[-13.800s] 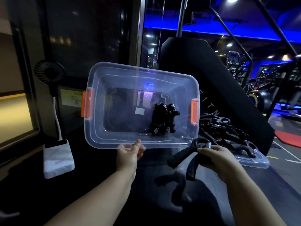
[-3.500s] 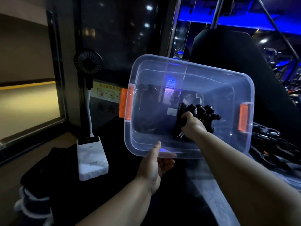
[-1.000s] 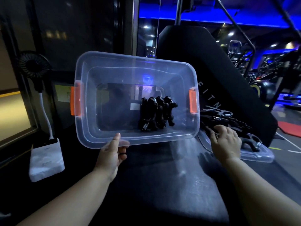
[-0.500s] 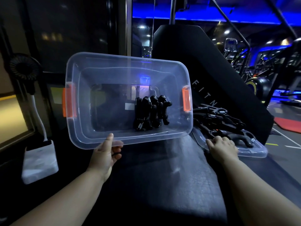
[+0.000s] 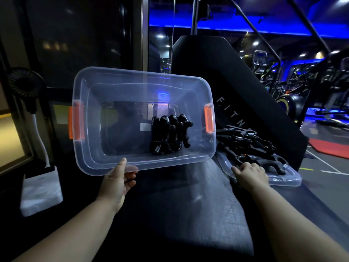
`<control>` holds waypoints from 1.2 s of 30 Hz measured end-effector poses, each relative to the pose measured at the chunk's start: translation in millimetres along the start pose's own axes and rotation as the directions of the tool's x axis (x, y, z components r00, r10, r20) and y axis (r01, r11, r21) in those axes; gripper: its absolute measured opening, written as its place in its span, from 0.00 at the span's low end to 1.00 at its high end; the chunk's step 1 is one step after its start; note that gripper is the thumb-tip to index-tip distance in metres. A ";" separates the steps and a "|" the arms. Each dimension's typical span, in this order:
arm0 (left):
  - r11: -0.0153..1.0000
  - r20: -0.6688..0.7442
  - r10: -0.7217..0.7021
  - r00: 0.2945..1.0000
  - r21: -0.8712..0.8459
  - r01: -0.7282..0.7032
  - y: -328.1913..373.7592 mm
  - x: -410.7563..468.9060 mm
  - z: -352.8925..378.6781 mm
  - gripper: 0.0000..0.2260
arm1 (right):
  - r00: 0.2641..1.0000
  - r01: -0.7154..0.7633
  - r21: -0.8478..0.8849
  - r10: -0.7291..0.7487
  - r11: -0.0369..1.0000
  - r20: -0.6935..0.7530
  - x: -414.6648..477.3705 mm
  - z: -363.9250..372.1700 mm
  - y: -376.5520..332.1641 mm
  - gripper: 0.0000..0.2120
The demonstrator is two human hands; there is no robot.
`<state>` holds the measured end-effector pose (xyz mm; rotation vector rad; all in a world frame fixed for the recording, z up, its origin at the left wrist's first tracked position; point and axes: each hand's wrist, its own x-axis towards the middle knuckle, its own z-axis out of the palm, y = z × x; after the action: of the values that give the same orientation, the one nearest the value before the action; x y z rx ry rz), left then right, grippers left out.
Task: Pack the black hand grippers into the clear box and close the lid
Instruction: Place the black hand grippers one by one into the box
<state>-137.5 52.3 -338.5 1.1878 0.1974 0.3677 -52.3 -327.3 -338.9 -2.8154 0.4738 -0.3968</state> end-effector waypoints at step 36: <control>1.000 0.004 0.003 1.000 -0.019 -0.002 -2.7 1.9 -2.2 0.17 | 0.982 0.036 0.088 -0.019 0.995 -0.189 -52.7 -20.5 4.0 0.14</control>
<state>-136.0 54.1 -341.8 1.1704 0.1883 0.3683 -107.7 -316.7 -332.7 -2.7111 0.4432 -0.6773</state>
